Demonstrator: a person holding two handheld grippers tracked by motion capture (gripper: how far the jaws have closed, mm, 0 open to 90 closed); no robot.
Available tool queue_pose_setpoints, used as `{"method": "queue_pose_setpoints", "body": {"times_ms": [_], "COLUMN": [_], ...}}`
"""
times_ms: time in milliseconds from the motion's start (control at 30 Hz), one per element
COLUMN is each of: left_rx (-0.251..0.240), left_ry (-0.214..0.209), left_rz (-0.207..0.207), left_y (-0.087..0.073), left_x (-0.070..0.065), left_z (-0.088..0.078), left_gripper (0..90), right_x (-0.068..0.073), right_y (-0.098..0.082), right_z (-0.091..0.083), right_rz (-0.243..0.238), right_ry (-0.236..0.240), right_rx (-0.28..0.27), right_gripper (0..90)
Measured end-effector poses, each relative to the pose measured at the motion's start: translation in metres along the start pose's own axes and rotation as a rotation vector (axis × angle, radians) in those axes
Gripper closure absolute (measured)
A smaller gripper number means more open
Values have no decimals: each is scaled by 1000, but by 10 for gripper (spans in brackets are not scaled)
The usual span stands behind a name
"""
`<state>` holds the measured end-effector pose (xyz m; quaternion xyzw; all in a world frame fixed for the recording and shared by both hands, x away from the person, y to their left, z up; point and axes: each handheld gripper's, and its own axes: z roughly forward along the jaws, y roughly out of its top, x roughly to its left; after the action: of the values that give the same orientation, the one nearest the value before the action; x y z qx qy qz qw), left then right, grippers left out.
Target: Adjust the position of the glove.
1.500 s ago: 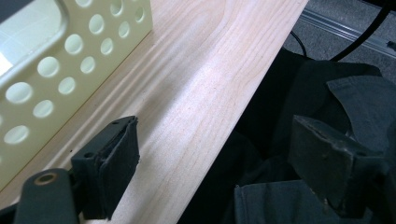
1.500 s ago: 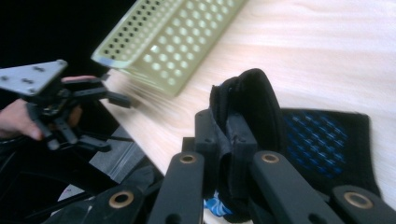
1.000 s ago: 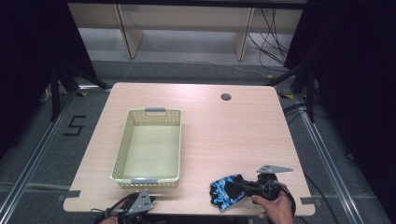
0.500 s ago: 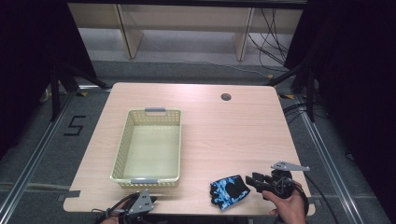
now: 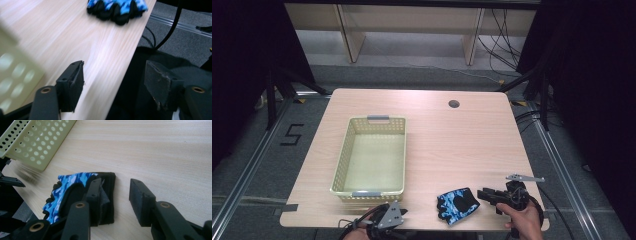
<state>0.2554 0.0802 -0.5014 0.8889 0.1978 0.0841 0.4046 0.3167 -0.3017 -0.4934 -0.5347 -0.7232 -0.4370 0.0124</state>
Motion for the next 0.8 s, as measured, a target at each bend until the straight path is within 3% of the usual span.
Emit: {"method": "queue_pose_setpoints", "body": {"times_ms": [33, 100, 133, 200, 300, 433, 567, 667, 700, 733, 767, 800], "left_rx": [4, 5, 6, 2, 10, 25, 32, 54, 44, 43, 51, 38], "left_ry": [0, -12, 3, 3, -17, -19, -44, -29, -28, -27, -16, -8], "left_rz": [4, 21, 26, 37, 11, 51, 48, 79, 66, 62, 92, 101], "left_y": [5, 11, 17, 20, 29, 36, 42, 44, 44, 46, 47, 48], "left_x": [-2, -4, -6, -5, -4, -7, -12, -16, -16, -16, -15, -15], "left_z": [6, 13, 21, 26, 36, 47, 61, 70, 72, 73, 72, 73], "left_gripper": [328, 341, 341, 354, 359, 373, 400, 410, 412, 416, 428, 438], "right_x": [0, -2, 1, 1, 0, 2, 1, 4, 4, 1, 3, 3], "right_y": [0, 0, -1, -1, -1, 1, 0, 0, 0, 0, 0, 0], "right_z": [0, 3, 4, 8, 10, 12, 13, 11, 11, 11, 11, 10], "right_rz": [10, -13, 13, 0, -33, -33, -29, 14, 13, -28, 4, 7], "right_ry": [14, 11, 18, 27, 8, 4, -10, -4, -3, -5, -6, -3], "right_rx": [5, 3, 20, 15, 25, 26, 21, 30, 28, 14, 26, 27], "right_gripper": [643, 647, 652, 651, 652, 655, 655, 656, 657, 660, 662, 664]}}
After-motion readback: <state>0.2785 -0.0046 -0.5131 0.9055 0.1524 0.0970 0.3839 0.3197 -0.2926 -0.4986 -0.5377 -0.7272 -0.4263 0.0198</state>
